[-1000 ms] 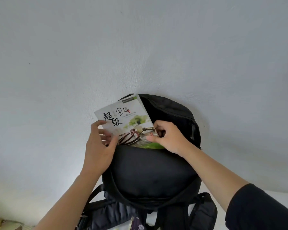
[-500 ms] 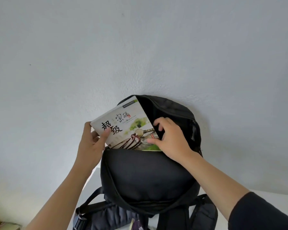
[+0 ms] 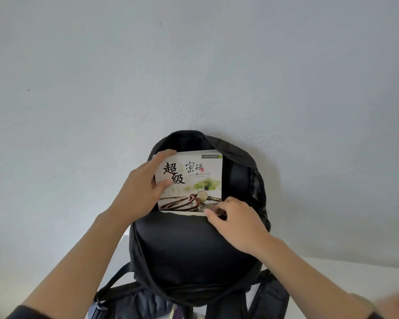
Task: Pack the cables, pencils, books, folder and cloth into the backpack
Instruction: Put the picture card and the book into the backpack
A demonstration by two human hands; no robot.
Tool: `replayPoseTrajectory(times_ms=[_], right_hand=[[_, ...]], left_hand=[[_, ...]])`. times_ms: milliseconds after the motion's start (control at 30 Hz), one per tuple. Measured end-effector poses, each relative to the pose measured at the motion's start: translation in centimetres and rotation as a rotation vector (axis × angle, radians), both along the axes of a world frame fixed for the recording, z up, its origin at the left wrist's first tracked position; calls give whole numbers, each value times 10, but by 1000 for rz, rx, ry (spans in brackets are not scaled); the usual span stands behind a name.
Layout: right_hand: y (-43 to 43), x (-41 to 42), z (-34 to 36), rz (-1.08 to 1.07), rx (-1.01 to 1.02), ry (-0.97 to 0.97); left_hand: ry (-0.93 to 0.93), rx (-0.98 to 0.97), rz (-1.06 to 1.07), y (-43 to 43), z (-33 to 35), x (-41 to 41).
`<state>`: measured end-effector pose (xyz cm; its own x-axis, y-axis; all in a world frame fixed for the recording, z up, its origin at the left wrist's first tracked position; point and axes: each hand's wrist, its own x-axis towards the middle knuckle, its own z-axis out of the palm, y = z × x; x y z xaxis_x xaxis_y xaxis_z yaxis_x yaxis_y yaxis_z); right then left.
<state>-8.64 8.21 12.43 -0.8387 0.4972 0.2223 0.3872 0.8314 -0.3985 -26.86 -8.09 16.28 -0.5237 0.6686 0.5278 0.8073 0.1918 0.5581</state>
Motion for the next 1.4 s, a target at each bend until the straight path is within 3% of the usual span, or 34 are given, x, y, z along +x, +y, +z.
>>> replayPoseTrajectory(times_ms=[167, 267, 467, 767, 933, 1167, 1300, 1400], right_hand=[[-1, 2, 1, 7, 2, 37], [-2, 0, -2, -13, 42, 90], [-7, -1, -13, -22, 131, 274], [-4, -3, -7, -27, 159, 113], [0, -8, 10, -44, 90, -7], [-6, -13, 11, -86, 158, -4], [-21, 6, -22, -78, 419, 7], [-20, 19, -37, -118, 411, 104]], left_hand=[[-49, -306, -94, -12, -3, -16], [63, -477, -37, -14, -9, -15], [110, -390, -89, -15, -32, 8], [214, -457, -183, 10, -25, 22], [138, -531, -166, 16, -24, 15], [215, -571, -107, 22, -14, 42], [336, -728, -130, 22, -31, 56], [377, -648, -129, 20, -41, 63]])
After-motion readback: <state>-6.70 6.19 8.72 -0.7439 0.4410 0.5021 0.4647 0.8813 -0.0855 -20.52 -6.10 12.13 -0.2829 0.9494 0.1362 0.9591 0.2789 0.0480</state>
